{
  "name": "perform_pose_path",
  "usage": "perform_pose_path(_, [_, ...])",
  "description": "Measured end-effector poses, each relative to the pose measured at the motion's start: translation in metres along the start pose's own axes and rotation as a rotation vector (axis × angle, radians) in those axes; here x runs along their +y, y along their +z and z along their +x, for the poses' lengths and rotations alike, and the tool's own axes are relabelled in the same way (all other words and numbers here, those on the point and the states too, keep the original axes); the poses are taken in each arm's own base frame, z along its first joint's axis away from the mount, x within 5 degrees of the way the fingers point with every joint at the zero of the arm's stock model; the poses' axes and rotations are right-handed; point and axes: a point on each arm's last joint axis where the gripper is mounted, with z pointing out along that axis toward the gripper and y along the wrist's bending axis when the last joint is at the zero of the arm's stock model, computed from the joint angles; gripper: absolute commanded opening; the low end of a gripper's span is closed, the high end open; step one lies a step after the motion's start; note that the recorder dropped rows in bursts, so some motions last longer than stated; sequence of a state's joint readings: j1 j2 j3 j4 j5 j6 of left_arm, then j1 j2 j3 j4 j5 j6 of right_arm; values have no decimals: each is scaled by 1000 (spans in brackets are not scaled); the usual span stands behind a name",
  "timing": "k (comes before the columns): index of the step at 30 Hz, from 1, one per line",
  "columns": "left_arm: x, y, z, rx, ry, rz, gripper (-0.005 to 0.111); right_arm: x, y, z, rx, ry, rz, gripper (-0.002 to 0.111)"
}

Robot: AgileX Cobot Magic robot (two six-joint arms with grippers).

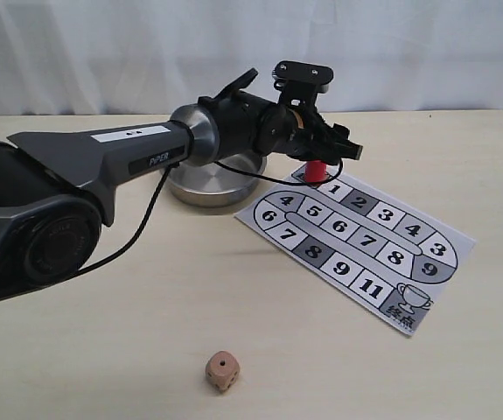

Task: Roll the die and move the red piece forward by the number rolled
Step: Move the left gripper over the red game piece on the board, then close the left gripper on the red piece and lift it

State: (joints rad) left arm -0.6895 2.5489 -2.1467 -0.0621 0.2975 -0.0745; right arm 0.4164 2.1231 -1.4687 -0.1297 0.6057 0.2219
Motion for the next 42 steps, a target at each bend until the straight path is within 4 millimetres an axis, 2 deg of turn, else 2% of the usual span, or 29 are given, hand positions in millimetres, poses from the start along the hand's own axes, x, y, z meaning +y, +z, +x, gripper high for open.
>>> perform_pose_path(7, [-13,2,0,-38,41,14,64,0,0,0,0,0,0,4])
perform_pose_path(16, [-8,4,3,-27,97,-7,64,0,0,0,0,0,0,4])
perform_pose_path(24, [-4,23,29,10,101,-11,64,0,0,0,0,0,0,4])
perform_pose_path(42, [-4,25,25,-53,142,-11,64,0,0,0,0,0,0,4])
